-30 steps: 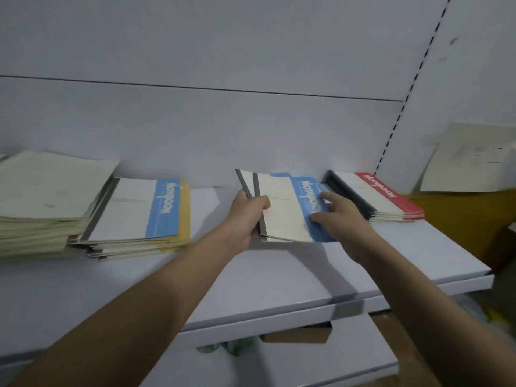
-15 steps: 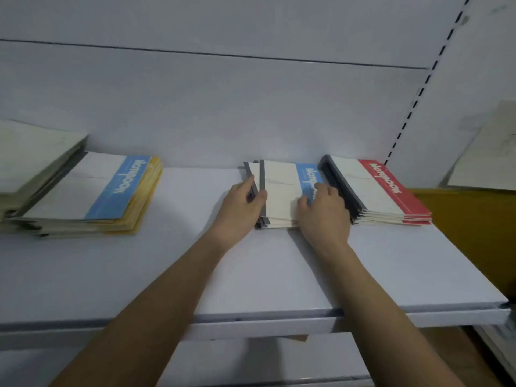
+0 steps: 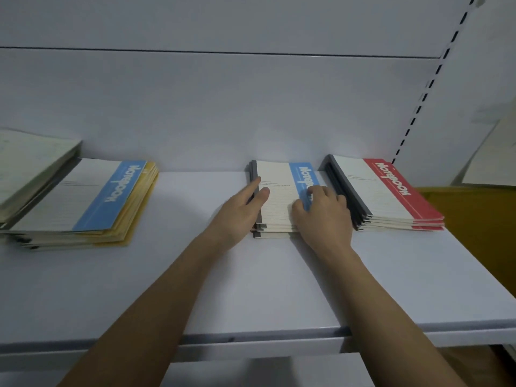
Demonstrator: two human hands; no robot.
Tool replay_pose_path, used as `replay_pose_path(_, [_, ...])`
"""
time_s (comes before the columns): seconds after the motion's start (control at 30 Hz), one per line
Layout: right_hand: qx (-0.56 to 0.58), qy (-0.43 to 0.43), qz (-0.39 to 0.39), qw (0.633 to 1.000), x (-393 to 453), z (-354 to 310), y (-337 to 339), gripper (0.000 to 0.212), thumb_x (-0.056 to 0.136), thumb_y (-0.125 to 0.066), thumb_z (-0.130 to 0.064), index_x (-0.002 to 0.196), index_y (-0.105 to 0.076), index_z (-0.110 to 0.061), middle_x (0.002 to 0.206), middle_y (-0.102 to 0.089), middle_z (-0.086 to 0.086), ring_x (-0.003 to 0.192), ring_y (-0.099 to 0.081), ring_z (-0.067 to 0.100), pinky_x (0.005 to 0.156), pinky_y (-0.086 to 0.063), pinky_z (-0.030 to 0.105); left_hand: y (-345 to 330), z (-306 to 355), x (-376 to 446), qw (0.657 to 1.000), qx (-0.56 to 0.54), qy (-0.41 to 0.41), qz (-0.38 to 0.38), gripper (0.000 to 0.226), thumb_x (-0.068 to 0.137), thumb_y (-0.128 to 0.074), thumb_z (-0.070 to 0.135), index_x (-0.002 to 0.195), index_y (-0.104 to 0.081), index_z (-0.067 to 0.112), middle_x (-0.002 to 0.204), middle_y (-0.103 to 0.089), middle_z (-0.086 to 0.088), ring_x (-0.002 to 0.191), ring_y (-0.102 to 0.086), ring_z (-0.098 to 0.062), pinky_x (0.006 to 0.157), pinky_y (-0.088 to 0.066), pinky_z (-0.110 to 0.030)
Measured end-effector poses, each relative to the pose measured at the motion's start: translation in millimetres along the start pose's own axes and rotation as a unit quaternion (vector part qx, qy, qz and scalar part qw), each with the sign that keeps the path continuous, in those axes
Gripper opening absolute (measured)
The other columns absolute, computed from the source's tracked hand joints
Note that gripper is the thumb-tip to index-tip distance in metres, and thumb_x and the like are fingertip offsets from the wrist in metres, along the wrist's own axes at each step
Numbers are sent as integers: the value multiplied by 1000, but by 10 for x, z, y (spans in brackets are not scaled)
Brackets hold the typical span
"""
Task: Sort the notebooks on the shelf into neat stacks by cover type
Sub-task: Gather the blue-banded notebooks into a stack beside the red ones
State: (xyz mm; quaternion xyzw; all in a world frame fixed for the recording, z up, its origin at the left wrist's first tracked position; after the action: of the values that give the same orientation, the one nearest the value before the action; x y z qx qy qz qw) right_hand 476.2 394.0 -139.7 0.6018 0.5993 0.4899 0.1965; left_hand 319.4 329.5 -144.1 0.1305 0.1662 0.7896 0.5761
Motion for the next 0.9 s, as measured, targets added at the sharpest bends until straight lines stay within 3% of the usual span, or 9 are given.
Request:
replay_pose_path(0.13, [-22, -5, 2, 1000, -10, 19, -30, 37, 94, -42, -33, 124, -52, -14, 129, -54, 6, 110, -46, 27, 88, -43, 41, 5, 89, -71, 1000, 0, -10, 9, 45, 101, -37, 45, 144, -42, 32, 127, -53, 22, 113, -48, 3, 86, -30, -3])
replay_pose_path(0.23, [-51, -10, 13, 999, -26, -16, -9, 36, 95, -40, -32, 122, -54, -14, 130, -54, 8, 111, -48, 28, 87, -43, 43, 51, 122, -145, 995, -55, -40, 72, 36, 103, -36, 37, 127, -60, 26, 122, -64, 11, 111, -55, -2, 95, -40, -15])
replay_pose_path(0.33, [-83, 39, 59, 994, -55, -160, 95, 38, 93, -39, -30, 116, -60, -8, 126, -57, 14, 105, -53, 35, 79, -44, 43, 137, 165, -269, 986, -88, -48, 130, 32, 102, -40, 28, 123, -62, 18, 124, -63, 3, 117, -55, -11, 94, -39, -20])
replay_pose_path(0.43, [-75, 126, 99, 984, -43, -540, 200, 27, 92, -53, -22, 111, -65, -8, 120, -61, 14, 101, -56, 37, 79, -45, 44, 365, 249, -368, 988, -36, -80, 125, 33, 102, -42, 27, 125, -61, 14, 128, -61, 0, 121, -52, -15, 92, -34, -16])
replay_pose_path(0.53, [-25, 189, 103, 976, -73, -1103, 244, 25, 93, -54, -21, 112, -66, -11, 113, -65, 11, 100, -56, 36, 80, -47, 46, 950, 309, -428, 986, 10, -121, 111, 34, 101, -43, 33, 128, -61, 20, 133, -59, 4, 125, -50, -11, 102, -34, -19])
replay_pose_path(0.63, [2, 236, 38, 971, -269, -1708, 128, 32, 96, -48, -31, 120, -63, -16, 118, -63, 6, 108, -54, 30, 89, -42, 43, 1792, 307, -519, 978, 84, -138, 130, 36, 99, -42, 40, 122, -65, 26, 130, -62, 9, 124, -52, -10, 108, -38, -31])
replay_pose_path(0.77, [-35, 321, -97, 942, -678, -2486, -220, 47, 96, -43, -49, 130, -56, -19, 130, -57, 2, 119, -49, 25, 97, -39, 40, 2758, 122, -619, 953, 284, -54, 93, 63, 81, -24, 62, 126, -60, 37, 138, -56, 9, 130, -47, -20, 110, -35, -42])
replay_pose_path(0.9, [-82, 329, -195, 921, -741, -3211, -497, 62, 89, -37, -68, 118, -55, -16, 123, -57, 3, 116, -51, 26, 90, -39, 40, 3250, -128, -752, 903, 422, 1, 77, 52, 95, -22, 59, 132, -52, 38, 143, -49, 0, 132, -38, -30, 109, -30, -48])
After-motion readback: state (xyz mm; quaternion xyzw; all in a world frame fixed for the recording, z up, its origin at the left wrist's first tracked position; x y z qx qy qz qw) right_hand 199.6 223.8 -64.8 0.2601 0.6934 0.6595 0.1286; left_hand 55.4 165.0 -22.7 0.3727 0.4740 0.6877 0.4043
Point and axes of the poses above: each hand's wrist, its own x-axis towards the middle knuckle, its own y-axis out of the back of the hand, z = x × y, the point moved 4 cm from there along x, towards the middle knuckle
